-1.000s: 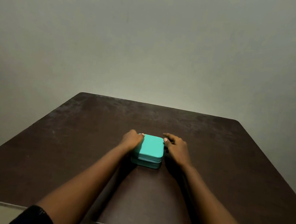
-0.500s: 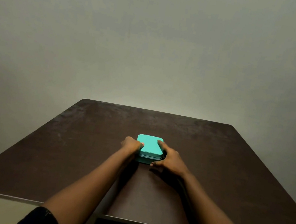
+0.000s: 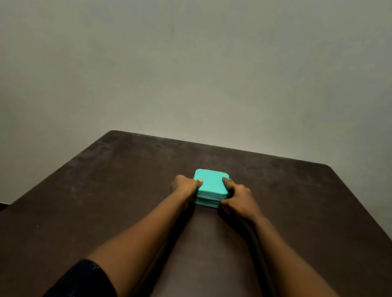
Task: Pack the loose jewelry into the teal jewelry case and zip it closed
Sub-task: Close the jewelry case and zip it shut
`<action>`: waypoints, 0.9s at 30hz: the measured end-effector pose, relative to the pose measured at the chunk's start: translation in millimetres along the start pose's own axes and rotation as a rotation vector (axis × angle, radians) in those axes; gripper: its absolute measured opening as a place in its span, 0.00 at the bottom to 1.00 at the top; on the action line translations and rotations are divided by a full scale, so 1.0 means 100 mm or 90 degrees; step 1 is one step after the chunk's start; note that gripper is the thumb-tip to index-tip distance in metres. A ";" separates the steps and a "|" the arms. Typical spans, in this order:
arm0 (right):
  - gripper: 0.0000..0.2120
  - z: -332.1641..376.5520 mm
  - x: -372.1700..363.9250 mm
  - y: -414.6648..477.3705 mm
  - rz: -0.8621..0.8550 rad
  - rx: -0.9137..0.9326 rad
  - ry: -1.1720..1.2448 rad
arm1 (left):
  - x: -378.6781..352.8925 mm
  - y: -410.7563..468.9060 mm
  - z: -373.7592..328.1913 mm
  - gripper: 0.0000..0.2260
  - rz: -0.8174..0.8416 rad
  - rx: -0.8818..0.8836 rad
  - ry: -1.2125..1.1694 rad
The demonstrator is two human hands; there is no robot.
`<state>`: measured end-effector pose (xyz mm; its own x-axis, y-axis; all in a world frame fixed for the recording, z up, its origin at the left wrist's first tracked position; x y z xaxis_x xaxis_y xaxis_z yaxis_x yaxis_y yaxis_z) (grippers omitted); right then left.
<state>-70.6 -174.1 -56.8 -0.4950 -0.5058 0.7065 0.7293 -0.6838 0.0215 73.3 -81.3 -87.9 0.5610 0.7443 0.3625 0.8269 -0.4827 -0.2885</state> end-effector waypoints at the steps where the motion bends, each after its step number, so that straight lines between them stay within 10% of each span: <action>1: 0.36 0.00 0.01 0.05 0.003 0.000 -0.002 | -0.01 0.04 -0.03 0.20 -0.004 0.000 0.004; 27: 0.31 0.01 0.01 -0.17 0.002 0.030 -0.027 | 0.11 -0.06 -0.10 0.18 0.030 -0.089 0.175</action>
<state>-83.1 -162.5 -56.0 -0.4726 -0.4845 0.7362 0.7528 -0.6563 0.0514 74.8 -74.7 -73.8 0.5724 0.5762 0.5834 0.7868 -0.5862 -0.1930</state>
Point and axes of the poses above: each hand's wrist, its own y-axis towards the middle knuckle, its own x-axis out of the back of the hand, z = x × y, the point moved 7 cm from there along y, towards the middle knuckle, and after that the axes turned 4 degrees about y, right-handed, at the moved point
